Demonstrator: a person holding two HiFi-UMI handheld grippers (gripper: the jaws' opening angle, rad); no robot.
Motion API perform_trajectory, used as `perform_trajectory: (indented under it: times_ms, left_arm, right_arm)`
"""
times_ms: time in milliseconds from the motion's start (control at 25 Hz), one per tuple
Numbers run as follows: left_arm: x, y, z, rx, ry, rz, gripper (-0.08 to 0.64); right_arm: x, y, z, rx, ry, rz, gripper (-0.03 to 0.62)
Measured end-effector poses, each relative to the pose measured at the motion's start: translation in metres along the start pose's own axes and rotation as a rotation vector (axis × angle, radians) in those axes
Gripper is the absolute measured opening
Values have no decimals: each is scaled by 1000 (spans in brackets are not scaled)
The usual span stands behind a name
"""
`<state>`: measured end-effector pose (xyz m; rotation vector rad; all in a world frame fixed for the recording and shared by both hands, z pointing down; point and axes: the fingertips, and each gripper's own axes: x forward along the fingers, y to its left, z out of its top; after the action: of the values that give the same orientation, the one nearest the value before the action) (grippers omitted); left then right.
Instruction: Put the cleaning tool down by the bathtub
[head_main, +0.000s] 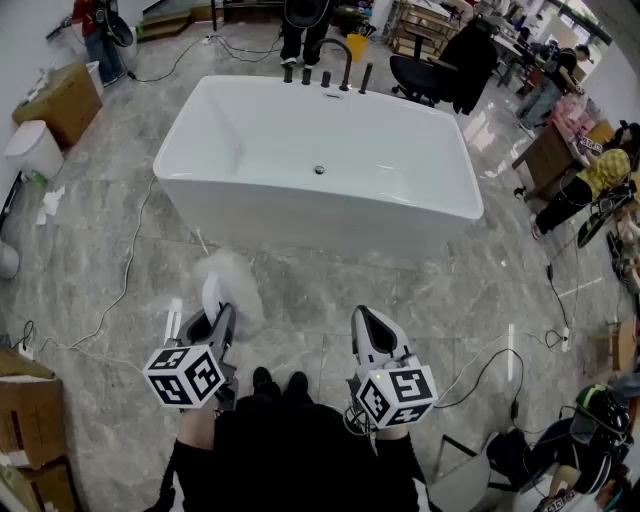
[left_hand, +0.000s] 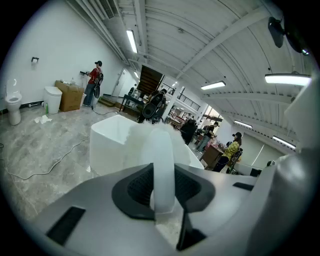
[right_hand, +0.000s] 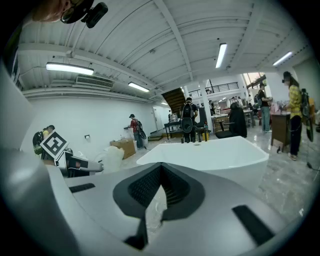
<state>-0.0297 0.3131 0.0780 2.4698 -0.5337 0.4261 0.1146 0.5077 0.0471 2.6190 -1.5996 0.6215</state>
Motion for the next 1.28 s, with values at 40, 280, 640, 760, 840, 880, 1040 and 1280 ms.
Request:
perform_trajectory:
  times_ms: [40, 280, 640, 760, 840, 880, 1040, 1280]
  left_arm:
    - [1, 0, 1, 0, -1, 0, 94]
    - [2, 4, 4, -4, -8, 10, 94]
    - [5, 1, -7, 5, 11, 23, 94]
    - [8, -4, -12, 27, 22, 22, 93]
    - [11, -11, -13, 41, 22, 20, 94]
    - [13, -14, -13, 48, 21, 19, 94]
    - [14, -26, -12, 64, 7, 19, 93]
    - [21, -39, 3, 98, -42, 37, 94]
  right_arm:
    - [1, -1, 1, -2, -1, 0, 0]
    - [9, 1, 4, -19, 0, 9, 0]
    - [12, -1, -3, -76, 29, 42, 0]
    - [19, 1, -3, -113, 42, 70, 0]
    - [25, 3, 1, -151, 42, 81, 0]
    - [27, 4, 3, -165, 39, 85, 0]
    - [30, 12, 8, -167, 24, 109, 0]
    - [41, 12, 10, -157, 19, 155, 0]
